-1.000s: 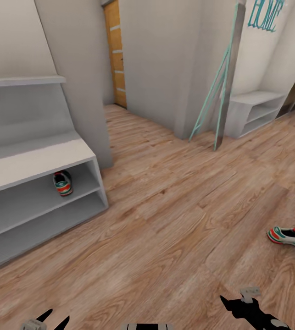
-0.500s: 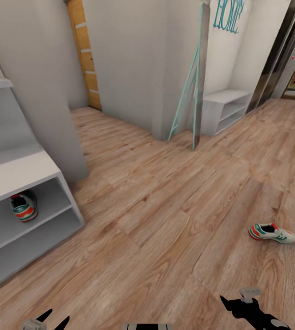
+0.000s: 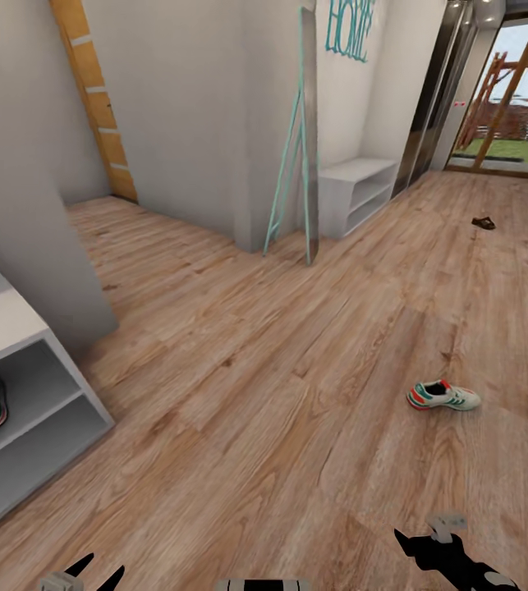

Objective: Pick up the two gym shoes and the two sandals from the corridor floor and place them onto the hallstand (shoe rack) in the corridor, making sure they are on the rack and not on the floor. Arrange them so the two gym shoes are next to each other and the two sandals are next to each other.

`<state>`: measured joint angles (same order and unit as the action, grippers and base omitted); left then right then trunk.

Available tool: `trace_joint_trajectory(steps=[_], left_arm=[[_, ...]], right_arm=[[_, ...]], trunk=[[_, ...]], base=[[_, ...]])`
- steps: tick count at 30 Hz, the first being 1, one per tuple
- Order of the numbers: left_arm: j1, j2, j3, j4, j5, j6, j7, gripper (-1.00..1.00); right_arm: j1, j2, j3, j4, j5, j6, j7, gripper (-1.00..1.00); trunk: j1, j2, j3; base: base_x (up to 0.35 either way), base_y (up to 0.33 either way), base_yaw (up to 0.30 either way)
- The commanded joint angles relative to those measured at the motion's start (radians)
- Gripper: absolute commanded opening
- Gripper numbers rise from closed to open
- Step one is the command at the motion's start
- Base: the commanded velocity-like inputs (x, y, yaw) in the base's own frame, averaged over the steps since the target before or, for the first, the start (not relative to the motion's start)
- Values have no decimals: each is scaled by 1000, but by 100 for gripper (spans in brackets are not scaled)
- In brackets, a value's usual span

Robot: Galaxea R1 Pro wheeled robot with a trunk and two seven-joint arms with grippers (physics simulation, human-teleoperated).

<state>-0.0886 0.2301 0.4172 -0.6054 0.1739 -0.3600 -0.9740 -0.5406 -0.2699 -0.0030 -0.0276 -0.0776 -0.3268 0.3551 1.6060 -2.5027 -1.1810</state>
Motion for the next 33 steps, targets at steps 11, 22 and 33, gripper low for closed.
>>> trace_joint_trajectory(steps=[11, 22, 33], left_arm=[[0, 0, 2, 1, 3, -4, -5, 100], [0, 0, 2, 1, 3, -4, -5, 100], [0, 0, 2, 1, 3, -4, -5, 100]], right_arm=[[-1, 0, 0, 2, -8, -1, 7, 100], [-1, 0, 0, 2, -8, -1, 7, 100], [0, 0, 0, 2, -8, -1, 7, 100]], trunk=[[0, 0, -1], [0, 0, -1], [0, 0, -1]], base=[[1, 0, -300], [103, 0, -300], [310, 0, -300]])
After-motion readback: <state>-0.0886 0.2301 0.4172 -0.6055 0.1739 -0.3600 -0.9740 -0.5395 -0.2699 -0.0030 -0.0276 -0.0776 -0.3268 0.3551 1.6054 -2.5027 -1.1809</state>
